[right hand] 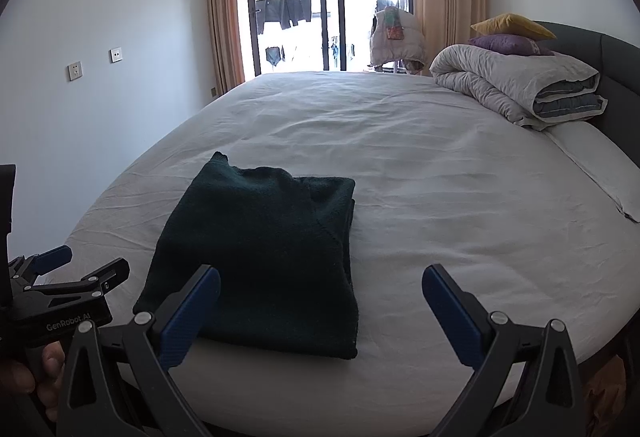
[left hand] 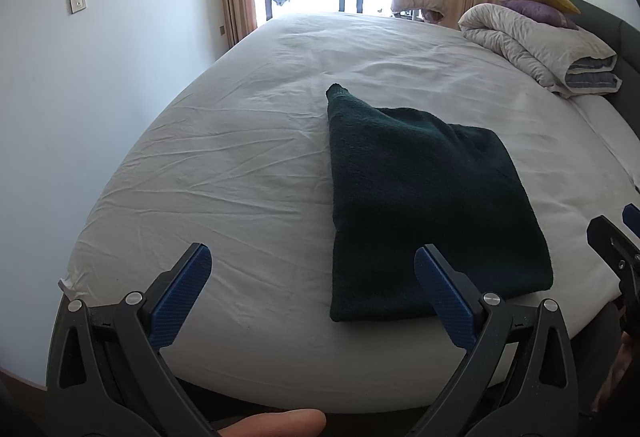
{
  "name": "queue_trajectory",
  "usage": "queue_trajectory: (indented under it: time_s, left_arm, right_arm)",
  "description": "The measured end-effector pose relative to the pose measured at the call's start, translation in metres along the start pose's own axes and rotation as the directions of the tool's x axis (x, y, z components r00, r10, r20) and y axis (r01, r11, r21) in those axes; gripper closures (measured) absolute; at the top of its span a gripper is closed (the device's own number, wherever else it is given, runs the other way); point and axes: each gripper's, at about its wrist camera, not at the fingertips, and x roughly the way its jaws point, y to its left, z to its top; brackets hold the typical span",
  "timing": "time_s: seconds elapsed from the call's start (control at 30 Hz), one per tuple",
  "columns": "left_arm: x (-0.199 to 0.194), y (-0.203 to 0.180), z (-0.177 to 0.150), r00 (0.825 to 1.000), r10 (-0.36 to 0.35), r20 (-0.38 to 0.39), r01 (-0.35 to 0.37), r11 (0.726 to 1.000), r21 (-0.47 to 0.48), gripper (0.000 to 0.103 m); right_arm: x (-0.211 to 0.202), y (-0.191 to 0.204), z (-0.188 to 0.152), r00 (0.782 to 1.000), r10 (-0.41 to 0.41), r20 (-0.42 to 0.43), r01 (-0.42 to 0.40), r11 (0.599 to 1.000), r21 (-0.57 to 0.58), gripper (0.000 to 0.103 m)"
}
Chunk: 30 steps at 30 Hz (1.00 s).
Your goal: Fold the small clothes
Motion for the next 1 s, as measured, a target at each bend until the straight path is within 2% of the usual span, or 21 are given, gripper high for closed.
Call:
queue_trajectory:
  time_s: [1.0]
  left_arm:
    - [0.0007, -0.0004, 0.0024, 1.000, -0.015, 0.001, 0.015, 1.000, 0.014, 0.000]
  right_arm:
    - [0.0027, -0.0052, -0.0022, 1.000, 0.000, -0.006, 0.000, 1.000, 0.003, 0.000]
